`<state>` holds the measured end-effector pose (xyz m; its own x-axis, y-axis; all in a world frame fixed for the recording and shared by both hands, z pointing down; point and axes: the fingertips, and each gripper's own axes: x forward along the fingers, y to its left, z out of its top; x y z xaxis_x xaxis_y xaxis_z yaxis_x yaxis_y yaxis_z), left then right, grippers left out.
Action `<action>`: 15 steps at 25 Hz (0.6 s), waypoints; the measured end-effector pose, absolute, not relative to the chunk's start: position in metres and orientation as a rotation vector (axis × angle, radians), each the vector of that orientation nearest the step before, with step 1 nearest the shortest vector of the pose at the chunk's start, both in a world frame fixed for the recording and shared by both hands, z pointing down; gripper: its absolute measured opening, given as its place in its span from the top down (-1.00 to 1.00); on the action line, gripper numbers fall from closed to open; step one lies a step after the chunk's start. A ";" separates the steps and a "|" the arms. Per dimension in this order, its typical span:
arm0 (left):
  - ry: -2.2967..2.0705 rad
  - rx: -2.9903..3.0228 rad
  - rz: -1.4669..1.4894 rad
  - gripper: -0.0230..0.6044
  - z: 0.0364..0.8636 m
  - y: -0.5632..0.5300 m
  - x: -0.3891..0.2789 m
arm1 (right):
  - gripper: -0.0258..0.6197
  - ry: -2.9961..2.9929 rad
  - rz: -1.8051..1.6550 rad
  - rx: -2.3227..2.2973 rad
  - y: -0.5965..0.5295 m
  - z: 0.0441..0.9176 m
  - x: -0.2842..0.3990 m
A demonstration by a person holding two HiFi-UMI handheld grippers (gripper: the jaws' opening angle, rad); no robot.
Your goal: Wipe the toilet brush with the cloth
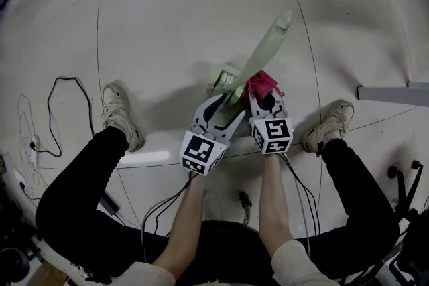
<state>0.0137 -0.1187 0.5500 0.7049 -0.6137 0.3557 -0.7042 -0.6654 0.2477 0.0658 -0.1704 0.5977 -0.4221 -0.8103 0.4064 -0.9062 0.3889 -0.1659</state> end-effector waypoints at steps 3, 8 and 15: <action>-1.182 2.490 0.244 0.21 0.539 -0.138 -0.024 | 0.82 -2.388 0.532 1.538 -0.155 0.588 0.064; -1.059 2.489 0.332 0.21 0.567 -0.165 -0.052 | 0.82 -2.407 0.608 1.530 -0.118 0.582 0.045; -0.933 2.512 0.376 0.21 0.579 -0.152 -0.036 | 0.82 -2.433 0.585 1.449 -0.123 0.588 0.035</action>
